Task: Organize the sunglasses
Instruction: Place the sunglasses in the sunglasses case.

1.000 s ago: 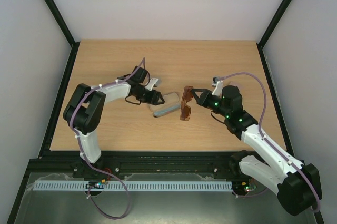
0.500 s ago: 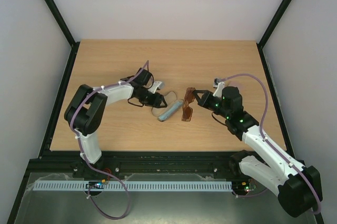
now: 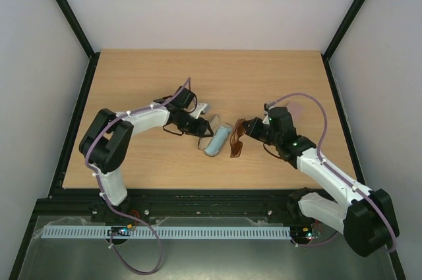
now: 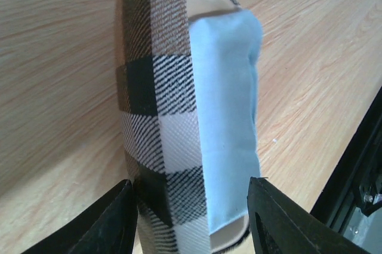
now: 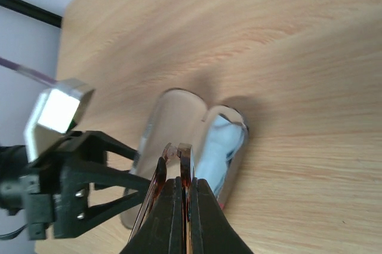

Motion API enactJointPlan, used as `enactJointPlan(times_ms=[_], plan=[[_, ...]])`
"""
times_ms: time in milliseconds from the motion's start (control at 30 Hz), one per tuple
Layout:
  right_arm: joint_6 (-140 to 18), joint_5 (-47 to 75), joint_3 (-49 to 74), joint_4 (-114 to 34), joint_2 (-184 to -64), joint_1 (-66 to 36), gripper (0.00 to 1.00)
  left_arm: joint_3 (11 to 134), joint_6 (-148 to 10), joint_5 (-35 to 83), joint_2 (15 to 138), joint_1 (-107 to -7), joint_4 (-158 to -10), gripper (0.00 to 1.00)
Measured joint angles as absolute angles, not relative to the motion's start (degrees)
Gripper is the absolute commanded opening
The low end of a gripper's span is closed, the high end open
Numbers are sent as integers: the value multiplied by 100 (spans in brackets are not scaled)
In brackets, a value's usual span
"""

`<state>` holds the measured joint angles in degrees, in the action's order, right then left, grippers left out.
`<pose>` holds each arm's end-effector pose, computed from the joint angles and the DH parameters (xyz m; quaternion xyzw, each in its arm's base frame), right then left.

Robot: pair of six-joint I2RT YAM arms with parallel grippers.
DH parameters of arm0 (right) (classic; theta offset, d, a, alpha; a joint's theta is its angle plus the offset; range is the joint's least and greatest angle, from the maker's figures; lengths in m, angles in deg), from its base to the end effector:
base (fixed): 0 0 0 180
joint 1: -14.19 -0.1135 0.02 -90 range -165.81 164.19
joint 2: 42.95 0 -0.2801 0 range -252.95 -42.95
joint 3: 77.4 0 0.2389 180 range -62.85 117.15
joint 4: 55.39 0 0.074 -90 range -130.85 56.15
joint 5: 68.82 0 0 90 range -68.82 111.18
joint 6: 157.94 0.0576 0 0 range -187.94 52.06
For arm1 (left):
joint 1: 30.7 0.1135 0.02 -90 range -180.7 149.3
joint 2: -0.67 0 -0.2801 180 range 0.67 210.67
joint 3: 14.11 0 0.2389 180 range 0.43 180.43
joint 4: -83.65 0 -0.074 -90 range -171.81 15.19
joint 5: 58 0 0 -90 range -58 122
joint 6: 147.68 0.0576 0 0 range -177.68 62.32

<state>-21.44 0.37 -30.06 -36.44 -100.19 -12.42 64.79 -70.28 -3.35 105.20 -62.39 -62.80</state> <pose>0.1837 0.1149 0.2463 0.0558 0.8499 0.4229 0.3093 0.2953 -0.2215 0.1774 0.2319 0.8924 -0.3665 0.1242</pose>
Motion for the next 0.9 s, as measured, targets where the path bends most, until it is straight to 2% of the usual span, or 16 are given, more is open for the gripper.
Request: enactJointPlan(times_ms=[900], plan=[[-2555,388,-1633,-3161,-12628,-1623,1,6619,-7423,-467,10489,-6479,-6333,46]])
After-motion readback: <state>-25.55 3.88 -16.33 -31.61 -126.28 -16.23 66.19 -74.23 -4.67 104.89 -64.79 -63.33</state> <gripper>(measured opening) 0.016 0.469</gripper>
